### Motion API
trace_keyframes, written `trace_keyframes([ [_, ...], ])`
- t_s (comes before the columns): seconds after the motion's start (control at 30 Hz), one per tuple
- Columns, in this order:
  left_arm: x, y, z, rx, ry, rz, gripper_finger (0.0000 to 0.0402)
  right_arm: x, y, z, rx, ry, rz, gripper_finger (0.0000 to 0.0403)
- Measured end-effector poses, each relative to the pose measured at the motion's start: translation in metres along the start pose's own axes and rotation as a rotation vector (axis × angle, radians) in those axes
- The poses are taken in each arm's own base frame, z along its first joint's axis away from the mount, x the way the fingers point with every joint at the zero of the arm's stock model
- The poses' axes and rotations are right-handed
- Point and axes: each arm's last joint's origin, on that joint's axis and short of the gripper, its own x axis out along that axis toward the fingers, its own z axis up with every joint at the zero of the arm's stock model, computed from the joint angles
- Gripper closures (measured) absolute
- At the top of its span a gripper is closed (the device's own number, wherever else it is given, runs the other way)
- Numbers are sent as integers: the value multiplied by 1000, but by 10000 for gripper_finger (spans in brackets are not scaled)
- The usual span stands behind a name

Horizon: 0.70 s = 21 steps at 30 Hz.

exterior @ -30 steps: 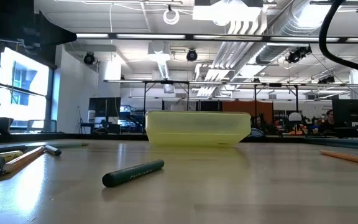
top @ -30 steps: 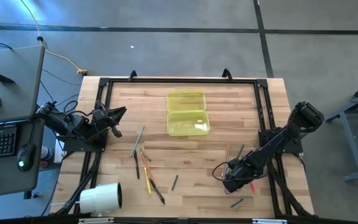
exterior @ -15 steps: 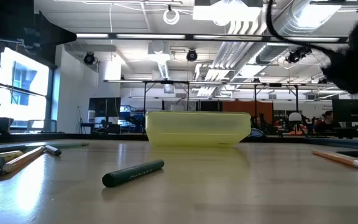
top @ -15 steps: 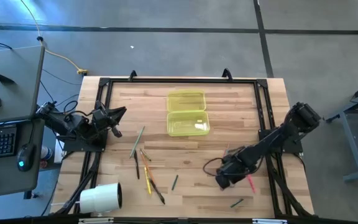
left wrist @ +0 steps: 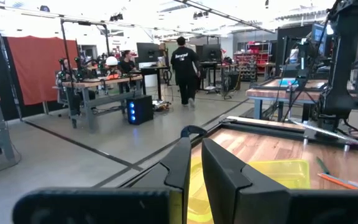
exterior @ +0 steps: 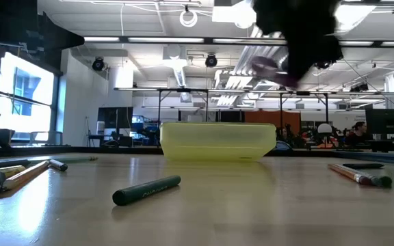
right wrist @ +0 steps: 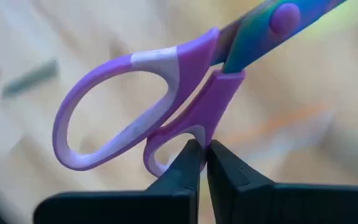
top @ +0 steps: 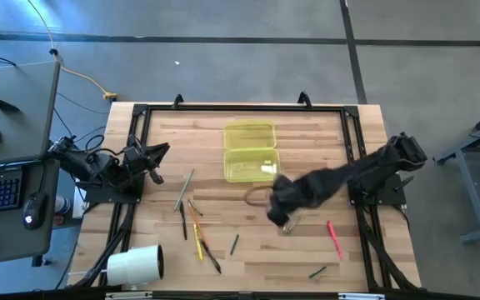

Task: Pick & place school supplies into a supply box
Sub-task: Put the scissors into the supply box

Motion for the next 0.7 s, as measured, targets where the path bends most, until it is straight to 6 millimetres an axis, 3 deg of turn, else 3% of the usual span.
trace_keyframes([
  [0.1, 0, 0, 0, 0, 0, 0, 328, 8, -15, 39, -106, -160, 36, 401],
  [0.27, 0, 0, 0, 0, -1, -3, 328, 27, -60, 93, 16, -261, -8, 402],
  [0.37, 0, 0, 0, 1, 0, -3, 328, 39, -79, 104, 70, -184, 20, 402],
  [0.53, 0, 0, 0, -6, 0, -2, 328, 49, -94, 113, 181, -88, 103, 402],
  [0.6, 0, 0, 0, -3, 2, -3, 328, 50, -95, 113, 113, -68, 124, 402],
  [0.7, 0, -1, -2, 13, 10, -5, 328, 50, -93, 111, -137, -64, 141, 402],
])
